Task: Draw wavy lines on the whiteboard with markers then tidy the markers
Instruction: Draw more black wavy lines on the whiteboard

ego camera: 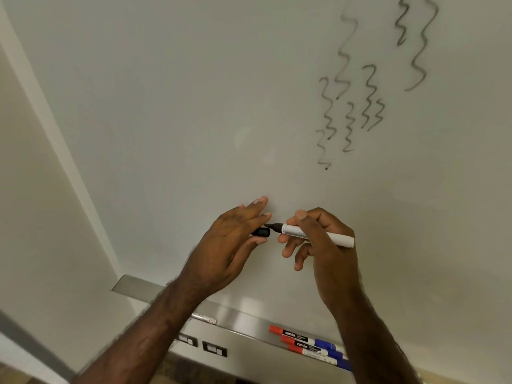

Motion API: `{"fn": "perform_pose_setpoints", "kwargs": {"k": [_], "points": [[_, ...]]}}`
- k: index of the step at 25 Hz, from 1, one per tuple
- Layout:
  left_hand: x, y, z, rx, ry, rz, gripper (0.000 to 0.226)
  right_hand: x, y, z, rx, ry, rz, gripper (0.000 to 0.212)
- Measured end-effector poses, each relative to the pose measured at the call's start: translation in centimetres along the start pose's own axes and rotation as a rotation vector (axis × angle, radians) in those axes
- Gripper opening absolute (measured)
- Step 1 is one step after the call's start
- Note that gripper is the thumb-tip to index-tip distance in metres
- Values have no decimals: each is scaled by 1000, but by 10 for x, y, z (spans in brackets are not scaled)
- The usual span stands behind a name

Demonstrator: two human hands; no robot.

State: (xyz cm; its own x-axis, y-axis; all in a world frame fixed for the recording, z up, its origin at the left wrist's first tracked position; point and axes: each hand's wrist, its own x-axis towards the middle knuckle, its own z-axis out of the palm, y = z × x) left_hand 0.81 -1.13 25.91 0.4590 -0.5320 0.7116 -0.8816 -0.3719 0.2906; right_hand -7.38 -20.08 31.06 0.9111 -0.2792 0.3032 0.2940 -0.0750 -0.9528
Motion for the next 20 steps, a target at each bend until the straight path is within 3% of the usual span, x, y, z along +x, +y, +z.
{"fn": "perform_pose_setpoints", "kwargs": {"k": [4, 14, 20], "points": [[-12, -6, -4, -2, 20, -54, 41, -4, 9, 3, 19, -11, 43, 32], [-28, -11, -11, 10, -107, -72, 37, 2, 23, 20, 4, -174, 144, 30], [-38, -25, -13, -75, -106, -133, 32, 7, 42, 41, 61, -169, 219, 28]]}}
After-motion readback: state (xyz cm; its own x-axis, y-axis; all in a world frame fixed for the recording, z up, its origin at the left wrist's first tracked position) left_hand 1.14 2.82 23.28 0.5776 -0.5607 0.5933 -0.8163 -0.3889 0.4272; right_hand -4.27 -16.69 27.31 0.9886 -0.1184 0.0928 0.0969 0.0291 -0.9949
